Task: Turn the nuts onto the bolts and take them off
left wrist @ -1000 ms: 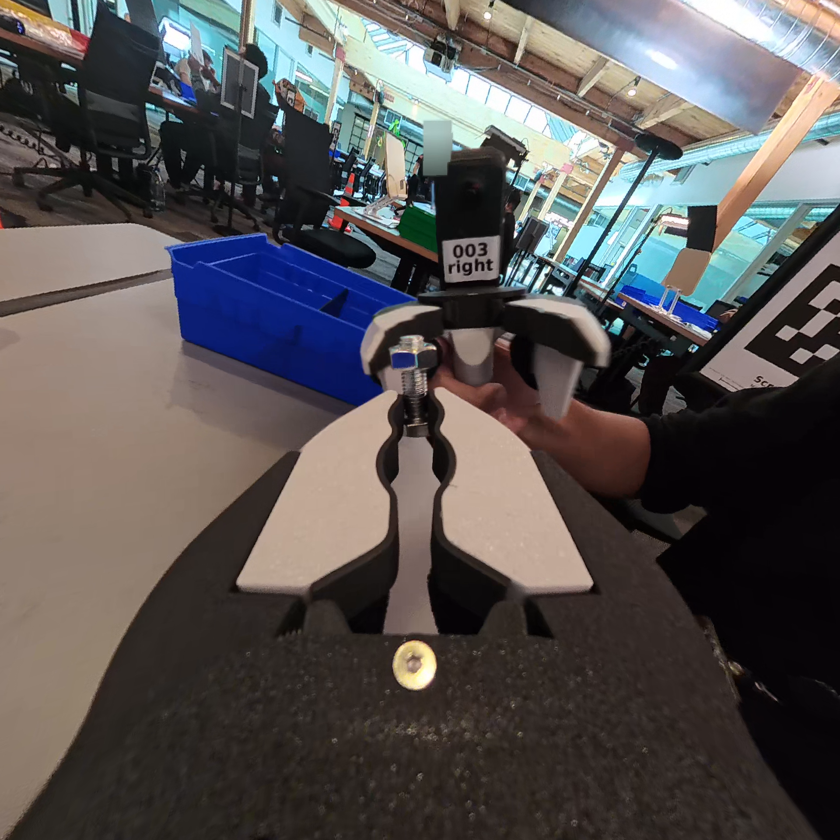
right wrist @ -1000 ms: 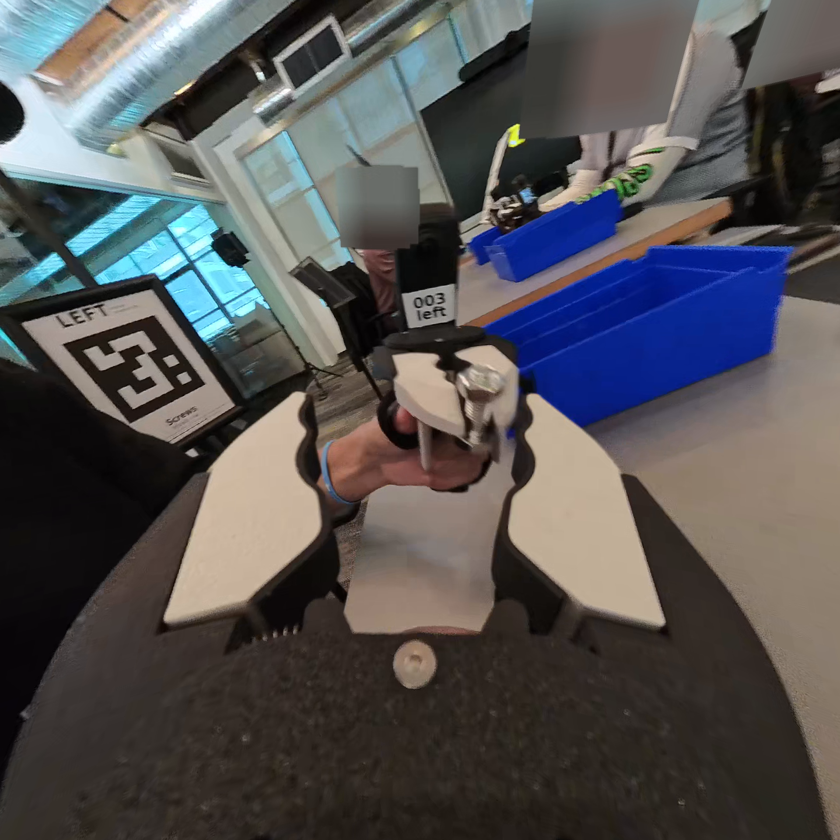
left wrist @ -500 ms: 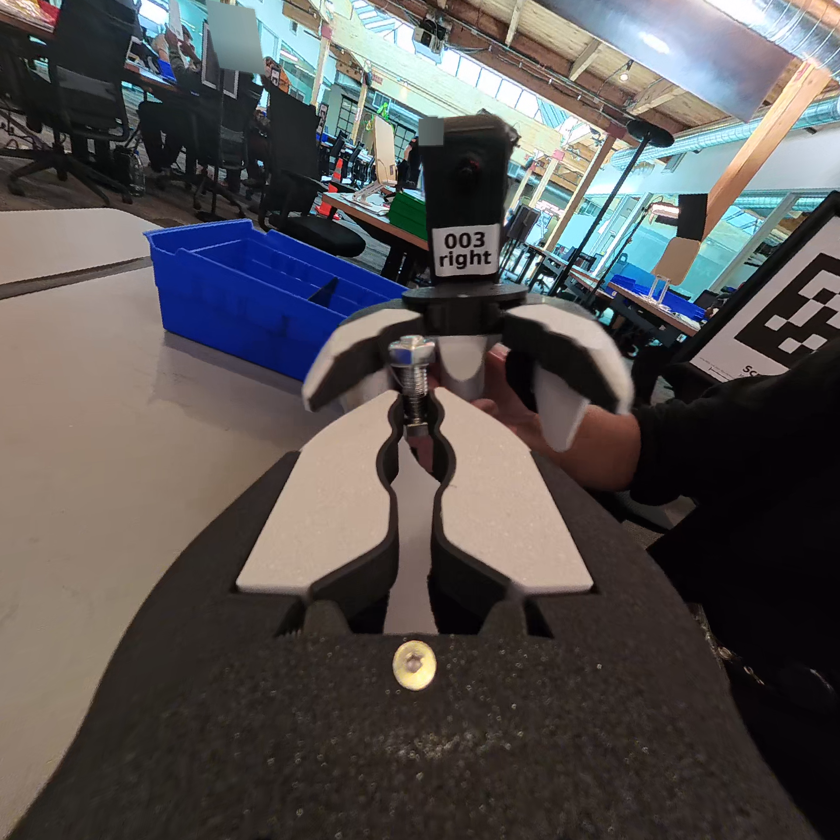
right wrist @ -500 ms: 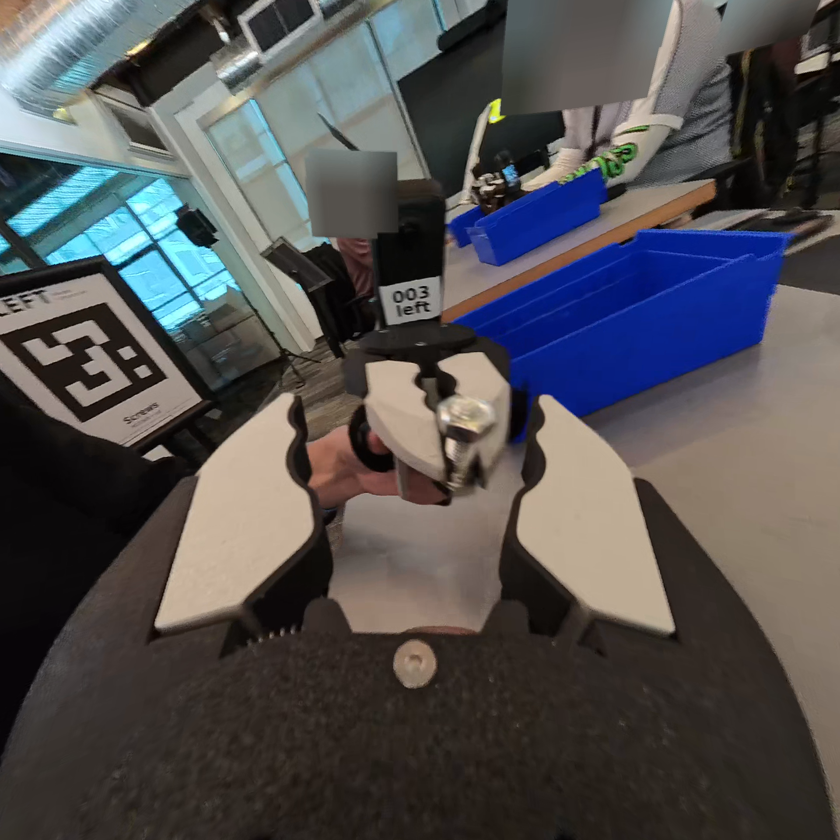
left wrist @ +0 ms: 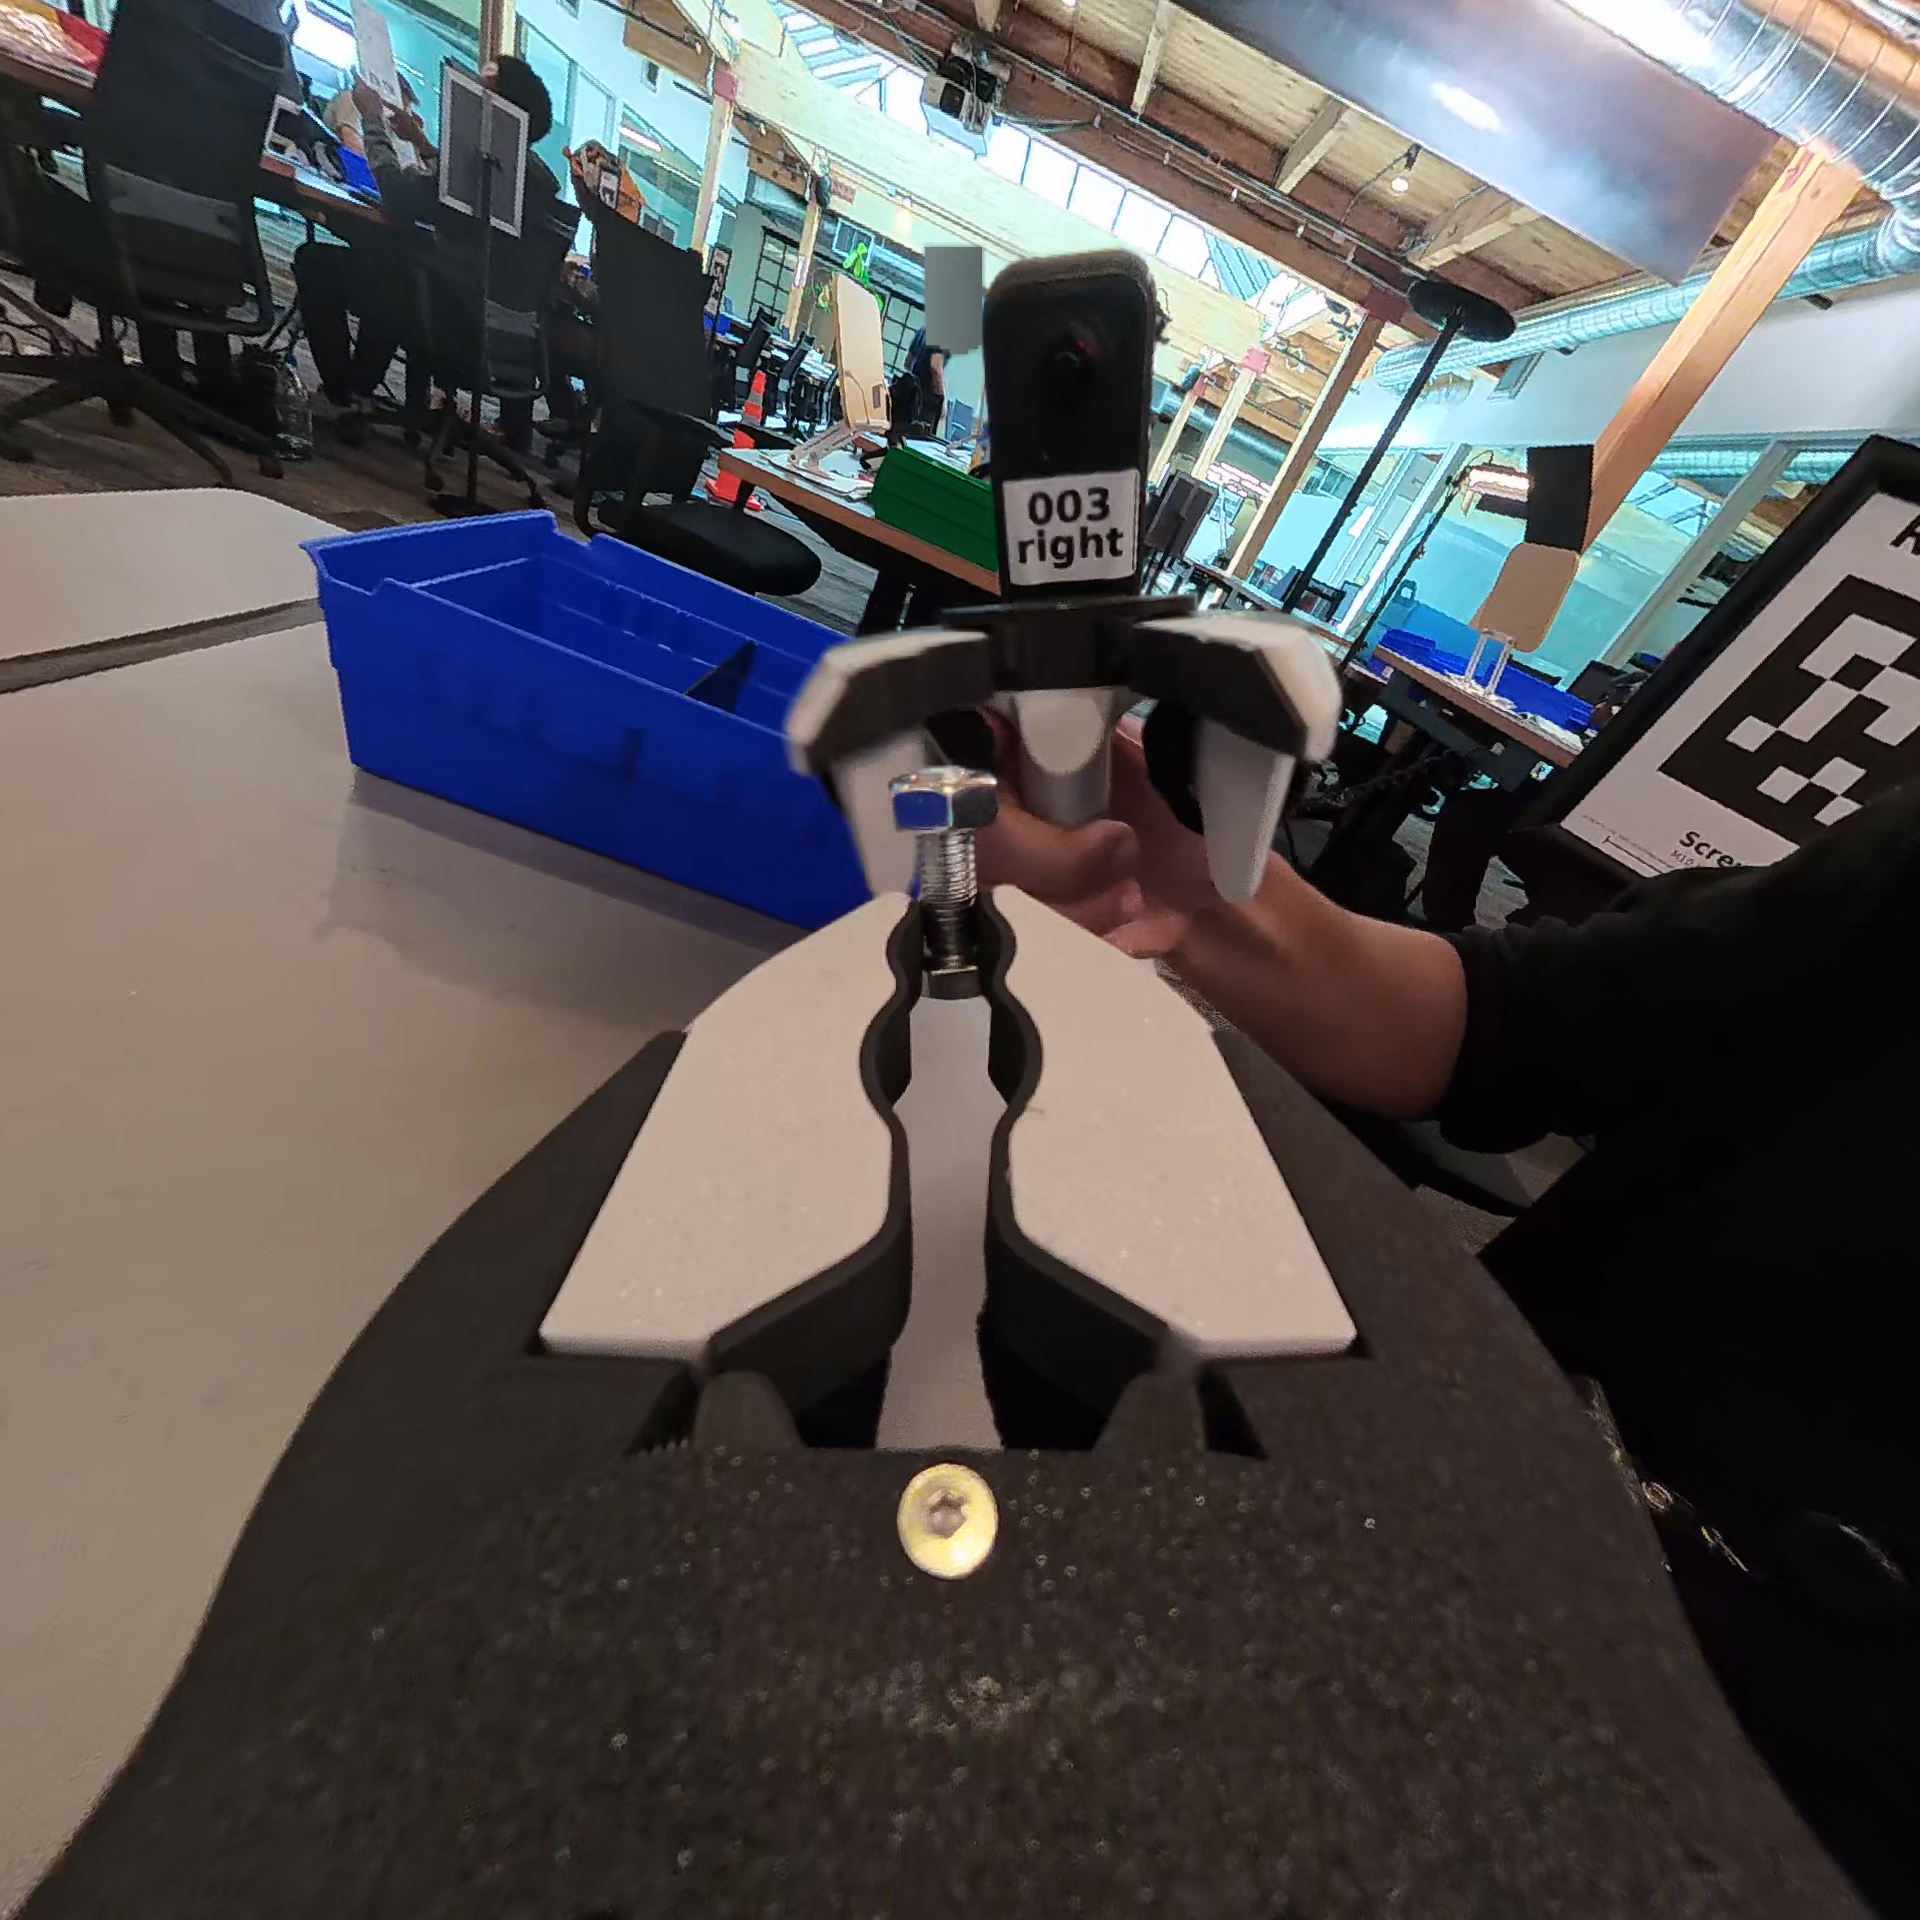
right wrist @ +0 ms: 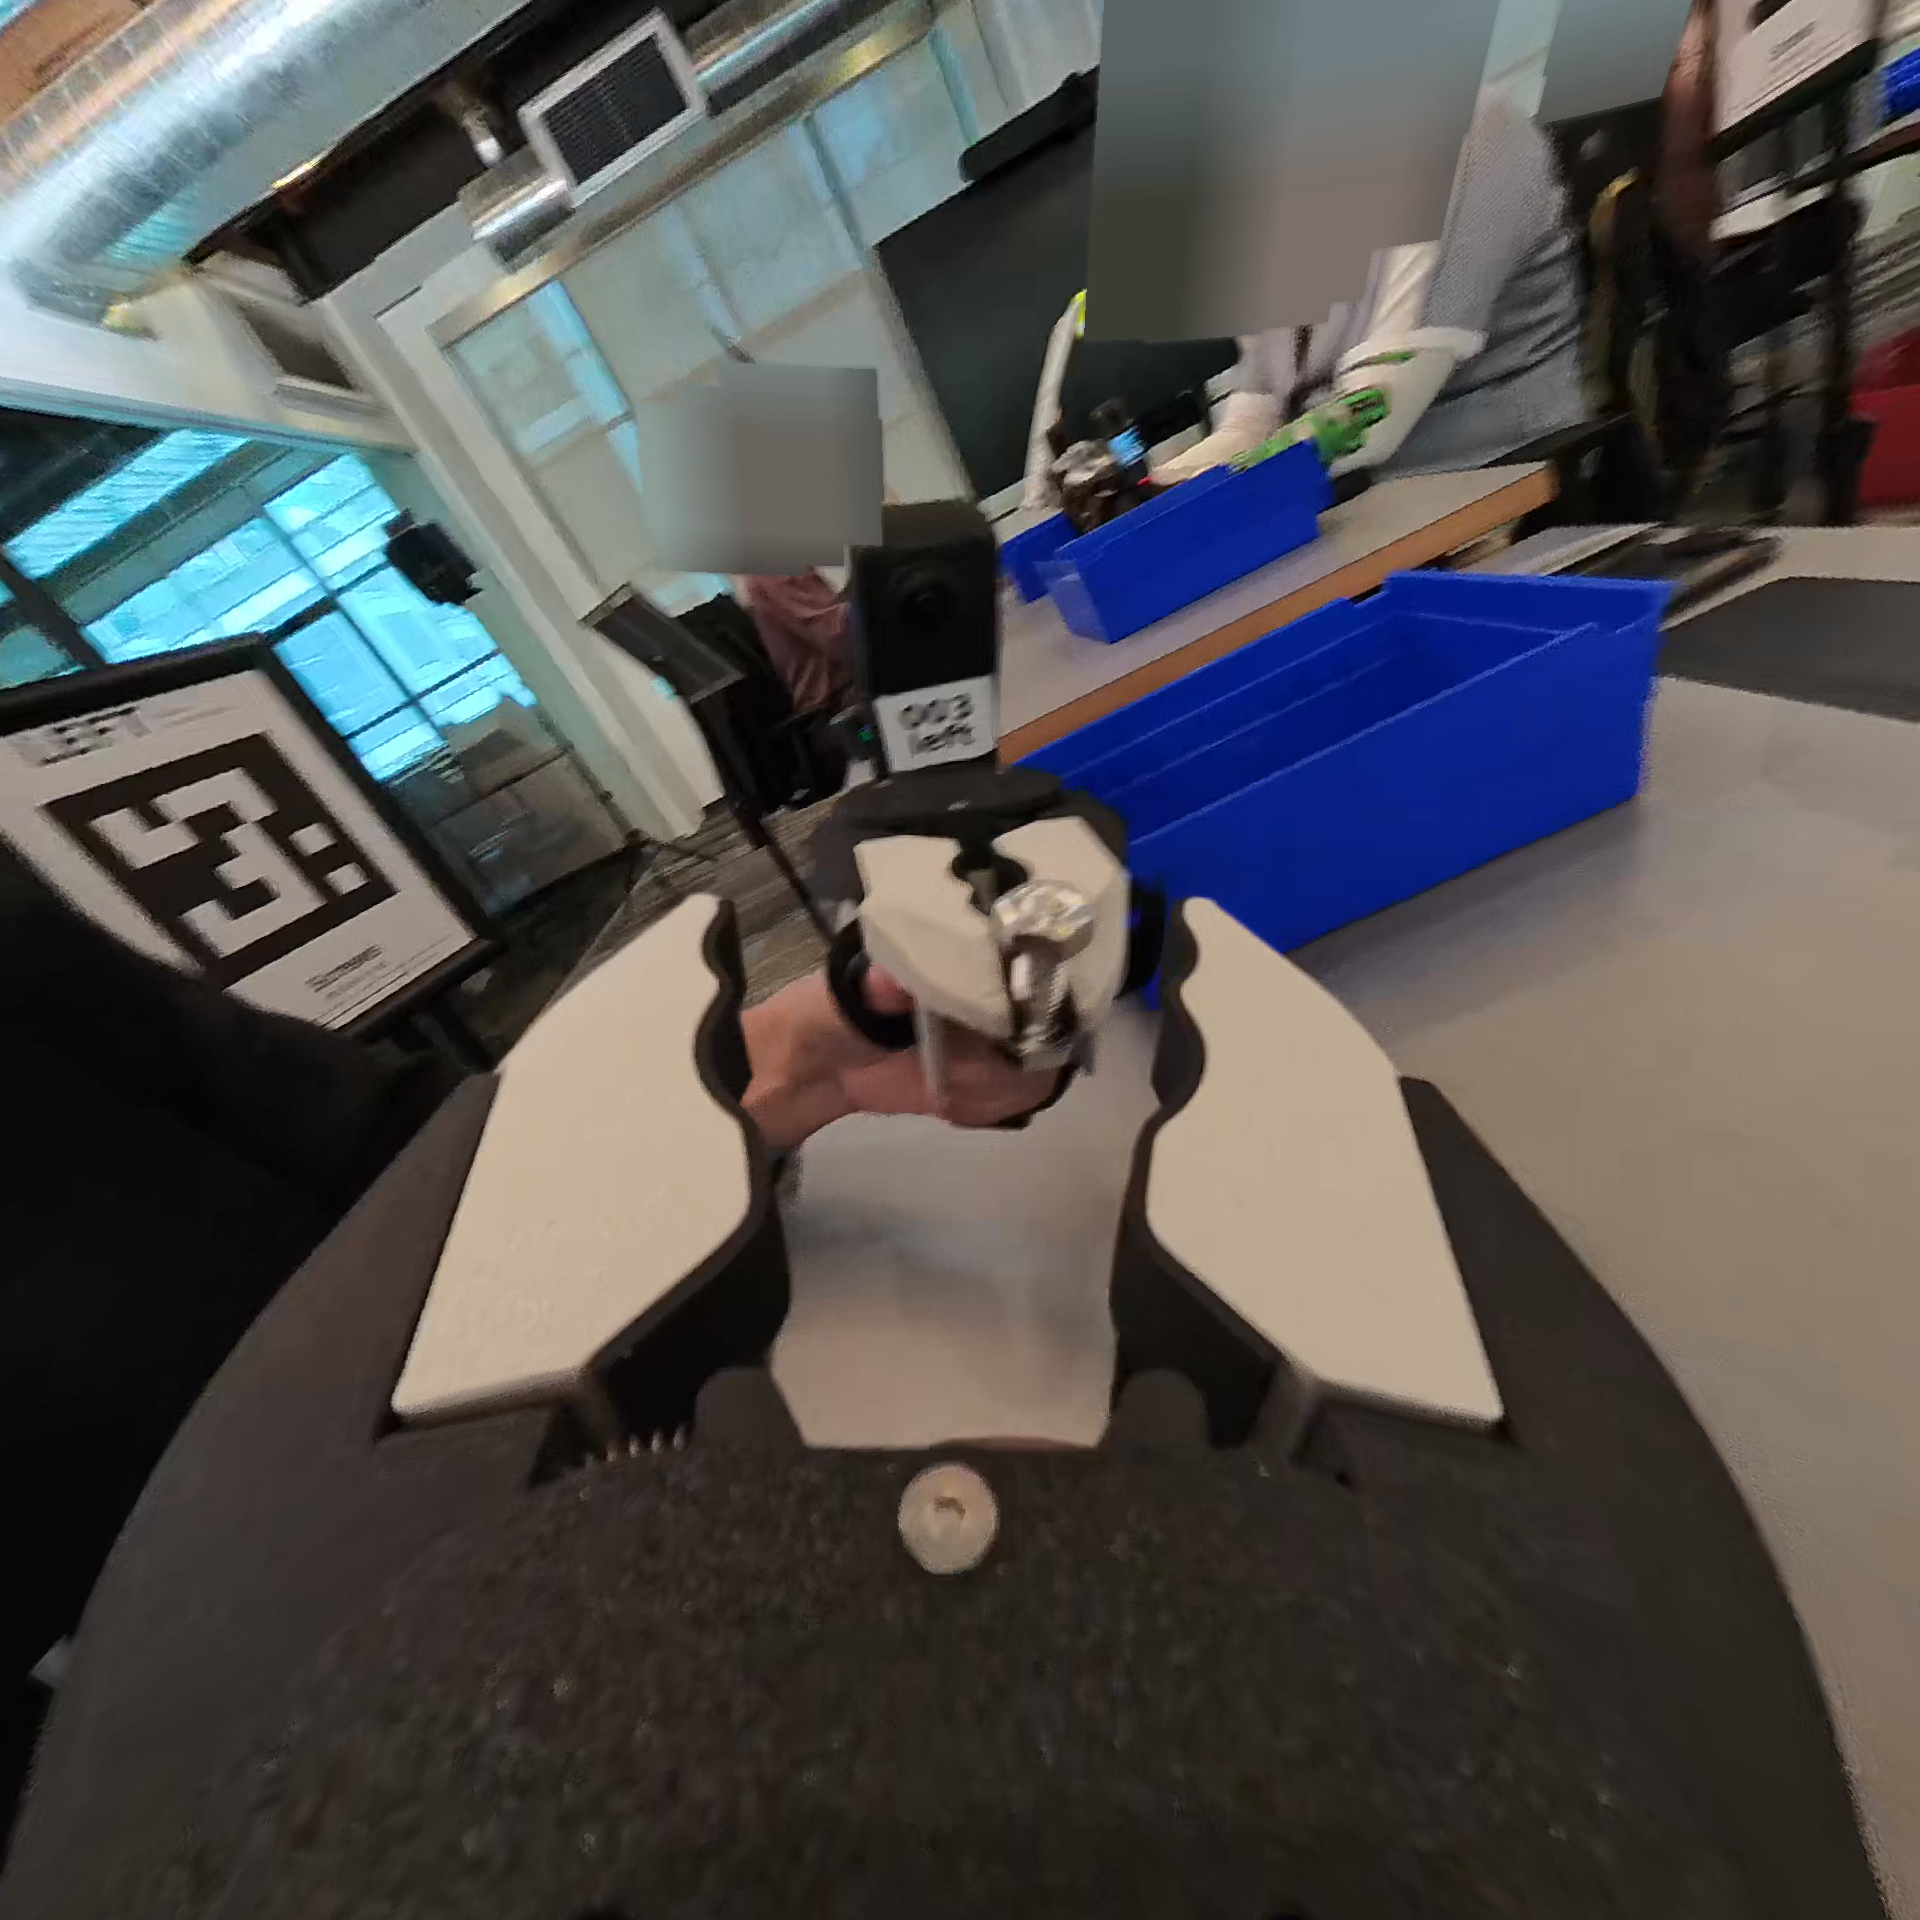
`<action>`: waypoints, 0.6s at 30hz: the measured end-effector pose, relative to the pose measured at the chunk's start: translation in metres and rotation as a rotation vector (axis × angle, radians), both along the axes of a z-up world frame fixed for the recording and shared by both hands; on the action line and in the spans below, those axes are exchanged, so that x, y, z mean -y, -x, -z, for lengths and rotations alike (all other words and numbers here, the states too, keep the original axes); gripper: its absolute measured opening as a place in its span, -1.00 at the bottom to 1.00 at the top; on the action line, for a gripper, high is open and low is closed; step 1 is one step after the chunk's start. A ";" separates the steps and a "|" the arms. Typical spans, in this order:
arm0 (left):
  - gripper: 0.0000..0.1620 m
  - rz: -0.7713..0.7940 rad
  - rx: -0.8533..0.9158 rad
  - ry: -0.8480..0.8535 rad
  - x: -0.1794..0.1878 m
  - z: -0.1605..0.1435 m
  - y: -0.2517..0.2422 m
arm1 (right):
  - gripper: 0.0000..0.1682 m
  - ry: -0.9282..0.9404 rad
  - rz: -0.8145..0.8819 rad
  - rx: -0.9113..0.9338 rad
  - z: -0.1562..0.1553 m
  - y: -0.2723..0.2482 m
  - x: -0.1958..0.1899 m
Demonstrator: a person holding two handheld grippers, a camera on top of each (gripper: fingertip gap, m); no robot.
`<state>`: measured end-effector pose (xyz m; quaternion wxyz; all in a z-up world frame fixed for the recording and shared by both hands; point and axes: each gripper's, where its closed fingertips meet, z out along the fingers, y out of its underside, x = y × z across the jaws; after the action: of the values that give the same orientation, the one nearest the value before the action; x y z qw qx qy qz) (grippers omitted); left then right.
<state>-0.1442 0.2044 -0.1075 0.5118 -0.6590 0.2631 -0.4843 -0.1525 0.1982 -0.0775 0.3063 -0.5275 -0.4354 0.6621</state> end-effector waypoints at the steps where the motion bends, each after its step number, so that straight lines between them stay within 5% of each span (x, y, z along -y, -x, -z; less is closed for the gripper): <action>1: -0.90 0.000 0.003 0.001 0.000 0.000 0.001 | -0.13 0.007 -0.051 0.007 0.002 0.001 0.010; 4: -0.89 0.012 0.001 0.008 0.000 0.002 -0.002 | 0.06 -0.019 -0.049 0.011 0.009 0.021 0.023; 11: -0.89 0.012 -0.008 0.001 0.001 0.001 0.000 | -0.16 -0.002 -0.035 -0.002 0.006 -0.002 0.005; 14: -0.90 0.016 -0.008 0.009 0.000 0.004 -0.002 | 0.06 -0.036 -0.062 0.012 0.008 0.016 0.022; 18: -0.90 0.027 -0.010 0.006 0.001 0.004 -0.005 | 0.05 -0.029 -0.012 0.024 0.012 0.017 0.009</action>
<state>-0.1394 0.2031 -0.1110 0.5020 -0.6593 0.2729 -0.4887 -0.1698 0.1896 -0.0896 0.3044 -0.5284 -0.4519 0.6511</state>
